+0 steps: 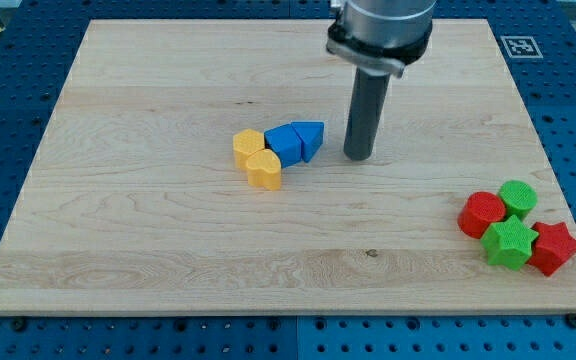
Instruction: Move the yellow hexagon and yellow heart slight left and down
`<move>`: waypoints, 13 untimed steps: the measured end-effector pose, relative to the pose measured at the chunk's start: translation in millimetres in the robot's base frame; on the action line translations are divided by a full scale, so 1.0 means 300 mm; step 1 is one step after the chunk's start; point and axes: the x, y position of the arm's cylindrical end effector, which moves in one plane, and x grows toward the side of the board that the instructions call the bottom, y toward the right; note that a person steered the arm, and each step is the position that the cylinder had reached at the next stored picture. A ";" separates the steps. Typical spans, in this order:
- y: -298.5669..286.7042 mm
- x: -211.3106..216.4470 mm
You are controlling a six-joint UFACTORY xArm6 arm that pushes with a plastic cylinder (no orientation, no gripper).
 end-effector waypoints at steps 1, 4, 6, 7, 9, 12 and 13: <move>-0.052 0.044; -0.221 0.044; -0.232 0.043; -0.233 -0.006; -0.276 -0.115; -0.304 -0.017; -0.337 0.018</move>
